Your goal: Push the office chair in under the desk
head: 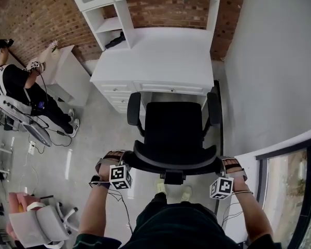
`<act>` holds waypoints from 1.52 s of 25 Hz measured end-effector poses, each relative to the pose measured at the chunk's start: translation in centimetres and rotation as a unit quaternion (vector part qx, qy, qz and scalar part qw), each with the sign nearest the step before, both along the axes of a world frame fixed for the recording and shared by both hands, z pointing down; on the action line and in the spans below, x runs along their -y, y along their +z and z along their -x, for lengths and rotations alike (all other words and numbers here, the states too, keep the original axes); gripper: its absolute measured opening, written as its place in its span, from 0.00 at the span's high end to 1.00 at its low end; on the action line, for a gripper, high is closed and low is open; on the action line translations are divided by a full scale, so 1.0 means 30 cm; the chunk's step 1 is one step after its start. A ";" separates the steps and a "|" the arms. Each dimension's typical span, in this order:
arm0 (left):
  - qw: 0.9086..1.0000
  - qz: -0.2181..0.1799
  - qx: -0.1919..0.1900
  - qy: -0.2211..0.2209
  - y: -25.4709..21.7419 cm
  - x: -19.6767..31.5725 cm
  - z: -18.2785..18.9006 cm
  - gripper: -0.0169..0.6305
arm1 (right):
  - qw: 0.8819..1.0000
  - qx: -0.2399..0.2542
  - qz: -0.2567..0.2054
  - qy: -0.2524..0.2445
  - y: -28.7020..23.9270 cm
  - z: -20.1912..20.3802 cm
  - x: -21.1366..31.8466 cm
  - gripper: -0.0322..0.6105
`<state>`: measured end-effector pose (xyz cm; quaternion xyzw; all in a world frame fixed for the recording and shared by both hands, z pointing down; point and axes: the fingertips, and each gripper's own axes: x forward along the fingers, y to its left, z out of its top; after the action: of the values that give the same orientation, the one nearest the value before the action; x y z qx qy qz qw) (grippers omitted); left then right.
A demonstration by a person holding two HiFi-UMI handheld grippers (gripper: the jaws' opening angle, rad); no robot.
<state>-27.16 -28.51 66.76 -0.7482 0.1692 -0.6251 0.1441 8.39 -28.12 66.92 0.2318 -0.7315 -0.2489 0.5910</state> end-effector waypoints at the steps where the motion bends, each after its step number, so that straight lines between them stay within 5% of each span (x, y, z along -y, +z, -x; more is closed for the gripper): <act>1: 1.000 -0.001 0.000 0.004 -0.001 0.020 0.012 0.76 | 1.000 0.000 -0.001 0.004 -0.002 0.011 0.010 0.81; 19: 0.999 0.000 -0.002 0.041 -0.003 0.258 0.111 0.76 | 0.999 0.001 0.000 0.040 0.005 0.120 0.160 0.81; 38: 0.999 -0.014 -0.015 0.038 -0.005 0.274 0.104 0.74 | 0.999 0.007 0.013 0.041 0.016 0.120 0.176 0.79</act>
<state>-30.28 -36.73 66.63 -0.7615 0.1515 -0.6053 0.1755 4.79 -33.41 67.39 0.2562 -0.7286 -0.2133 0.5984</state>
